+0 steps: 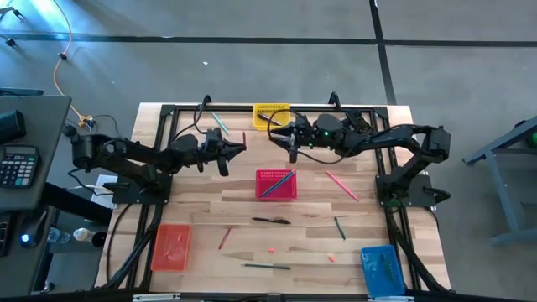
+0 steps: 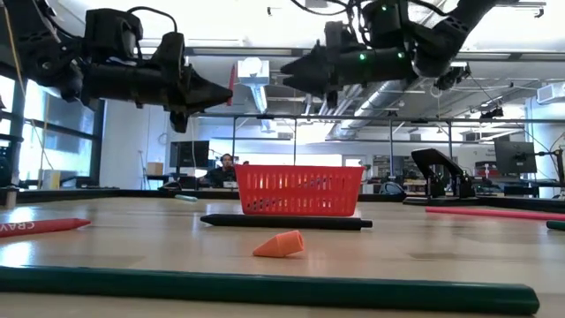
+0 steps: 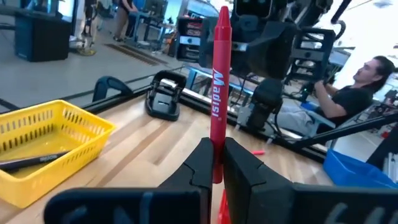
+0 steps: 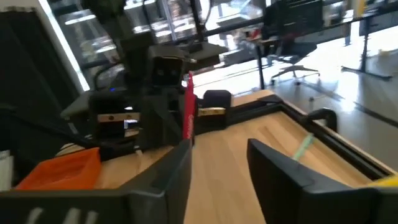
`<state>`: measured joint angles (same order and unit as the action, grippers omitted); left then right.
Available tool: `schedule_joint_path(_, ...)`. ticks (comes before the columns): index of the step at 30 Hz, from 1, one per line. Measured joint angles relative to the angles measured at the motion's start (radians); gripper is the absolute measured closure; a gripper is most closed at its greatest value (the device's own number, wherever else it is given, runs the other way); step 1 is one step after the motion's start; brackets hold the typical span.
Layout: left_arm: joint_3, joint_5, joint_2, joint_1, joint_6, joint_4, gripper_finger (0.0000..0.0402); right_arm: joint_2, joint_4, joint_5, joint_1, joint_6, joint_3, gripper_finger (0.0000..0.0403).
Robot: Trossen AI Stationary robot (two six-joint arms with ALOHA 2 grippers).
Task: Sort crayons/erasers/pens/pencils in bins
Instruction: Put the red crayon into the blue bin
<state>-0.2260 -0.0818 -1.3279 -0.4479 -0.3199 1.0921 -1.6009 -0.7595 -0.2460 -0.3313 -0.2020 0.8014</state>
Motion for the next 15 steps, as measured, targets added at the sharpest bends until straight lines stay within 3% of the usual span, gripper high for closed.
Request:
schedule_joint_path(7, -0.022, -0.007, -0.031, 0.028, 0.018, 0.036, 0.0397, -0.004, 0.056, -0.067, 0.007, 0.001, 0.078, 0.0205)
schedule_joint_path(15, -0.121, -0.022, -0.094, 0.07, 0.078, 0.035, 0.0397, -0.005, 0.086, -0.1, 0.02, 0.019, 0.103, 0.0194)
